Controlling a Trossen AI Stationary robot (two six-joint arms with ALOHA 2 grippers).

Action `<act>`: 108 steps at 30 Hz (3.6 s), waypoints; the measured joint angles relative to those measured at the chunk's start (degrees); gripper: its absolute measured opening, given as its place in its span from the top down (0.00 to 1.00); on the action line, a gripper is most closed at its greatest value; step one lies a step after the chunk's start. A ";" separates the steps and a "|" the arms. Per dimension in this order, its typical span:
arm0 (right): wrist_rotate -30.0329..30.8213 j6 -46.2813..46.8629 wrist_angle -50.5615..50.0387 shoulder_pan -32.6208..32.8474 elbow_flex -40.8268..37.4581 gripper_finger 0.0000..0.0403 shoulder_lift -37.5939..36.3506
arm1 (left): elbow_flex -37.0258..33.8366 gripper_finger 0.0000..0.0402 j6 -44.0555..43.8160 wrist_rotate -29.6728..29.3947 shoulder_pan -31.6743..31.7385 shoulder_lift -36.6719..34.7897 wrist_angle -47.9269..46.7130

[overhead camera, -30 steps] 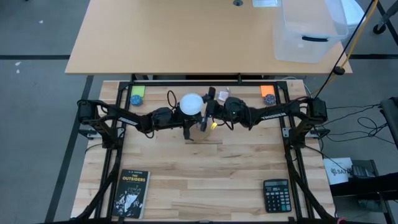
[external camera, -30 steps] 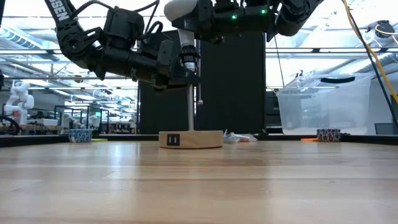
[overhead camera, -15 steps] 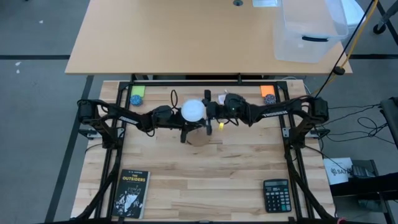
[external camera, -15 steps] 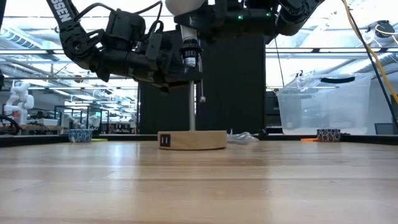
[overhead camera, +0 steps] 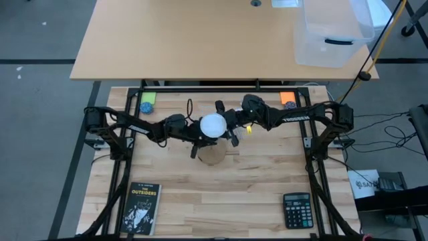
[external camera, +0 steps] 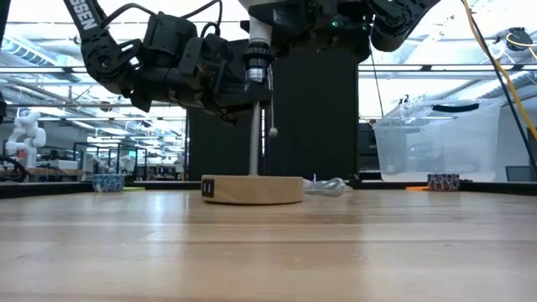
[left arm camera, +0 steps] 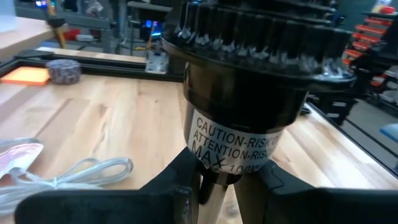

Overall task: Screw lightbulb
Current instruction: Remove the lightbulb from the lamp

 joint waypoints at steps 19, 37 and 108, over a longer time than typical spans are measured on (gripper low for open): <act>-0.21 1.33 -0.45 1.52 0.26 0.29 -0.77 | -0.15 0.82 0.48 -0.10 -0.03 -0.02 -0.31; -0.47 -6.54 -16.21 -0.04 0.02 0.21 -10.51 | 0.07 0.82 1.38 -1.29 0.00 -0.04 0.16; 38.85 -6.48 -45.58 8.06 3.87 0.02 -14.60 | -0.15 0.82 1.33 -5.16 -0.24 -0.02 -0.09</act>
